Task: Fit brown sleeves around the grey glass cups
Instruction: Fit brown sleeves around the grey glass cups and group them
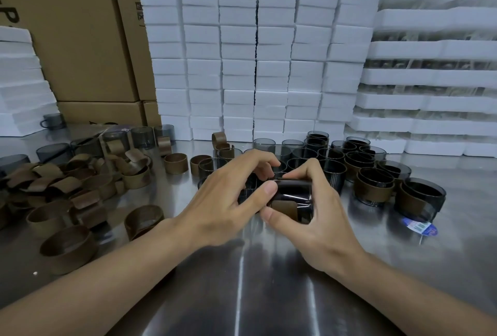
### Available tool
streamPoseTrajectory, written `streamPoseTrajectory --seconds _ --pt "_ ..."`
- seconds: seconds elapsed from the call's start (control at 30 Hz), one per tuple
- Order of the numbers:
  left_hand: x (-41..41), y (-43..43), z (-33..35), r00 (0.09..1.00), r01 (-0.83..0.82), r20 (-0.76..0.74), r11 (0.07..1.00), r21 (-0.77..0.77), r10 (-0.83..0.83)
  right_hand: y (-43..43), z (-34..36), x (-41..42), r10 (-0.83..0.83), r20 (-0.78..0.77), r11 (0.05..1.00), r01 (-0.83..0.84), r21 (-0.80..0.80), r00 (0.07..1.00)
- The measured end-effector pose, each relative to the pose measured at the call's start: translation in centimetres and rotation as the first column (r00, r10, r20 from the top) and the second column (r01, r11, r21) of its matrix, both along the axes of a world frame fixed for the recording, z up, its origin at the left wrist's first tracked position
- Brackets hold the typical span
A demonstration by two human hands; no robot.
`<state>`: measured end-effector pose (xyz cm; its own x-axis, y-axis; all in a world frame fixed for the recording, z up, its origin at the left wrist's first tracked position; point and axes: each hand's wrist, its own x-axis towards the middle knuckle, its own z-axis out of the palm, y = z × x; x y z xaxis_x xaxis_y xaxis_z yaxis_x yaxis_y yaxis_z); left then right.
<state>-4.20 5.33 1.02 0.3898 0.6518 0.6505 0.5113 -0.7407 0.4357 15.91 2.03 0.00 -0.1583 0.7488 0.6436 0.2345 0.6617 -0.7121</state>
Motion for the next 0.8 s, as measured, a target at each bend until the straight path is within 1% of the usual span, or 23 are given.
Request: streamPoseTrajectory --seconds 0.17,0.27,0.37,0.53,0.7,0.8 --pt "0.03 -0.23 0.16 1.0 0.015 0.011 1.0 -0.018 -0.015 -0.02 0.02 0.16 0.069 -0.065 0.997 -0.066 0.046 0.995" --pt "0.08 -0.4 0.3 1.0 0.031 0.0 0.998 -0.054 -0.031 0.29 -0.2 0.26 0.038 -0.078 0.997 -0.032 0.075 0.996" --pt "0.19 -0.6 0.34 0.999 0.047 0.008 0.995 -0.084 -0.046 0.67 -0.18 0.13 0.019 -0.107 0.998 -0.012 0.062 0.994" --pt "0.17 -0.71 0.37 0.997 0.061 0.046 0.994 -0.095 -0.057 0.49 0.08 -0.23 -0.02 -0.059 0.997 0.024 0.071 0.998" --pt "0.23 -0.6 0.23 0.996 0.078 -0.024 0.992 -0.095 -0.081 -0.04 0.27 0.07 -0.037 -0.008 0.999 0.037 0.038 0.999" --pt "0.16 -0.5 0.2 0.996 0.086 -0.029 0.992 -0.092 -0.089 -0.2 0.51 0.14 -0.02 0.005 0.999 0.02 0.032 1.0"
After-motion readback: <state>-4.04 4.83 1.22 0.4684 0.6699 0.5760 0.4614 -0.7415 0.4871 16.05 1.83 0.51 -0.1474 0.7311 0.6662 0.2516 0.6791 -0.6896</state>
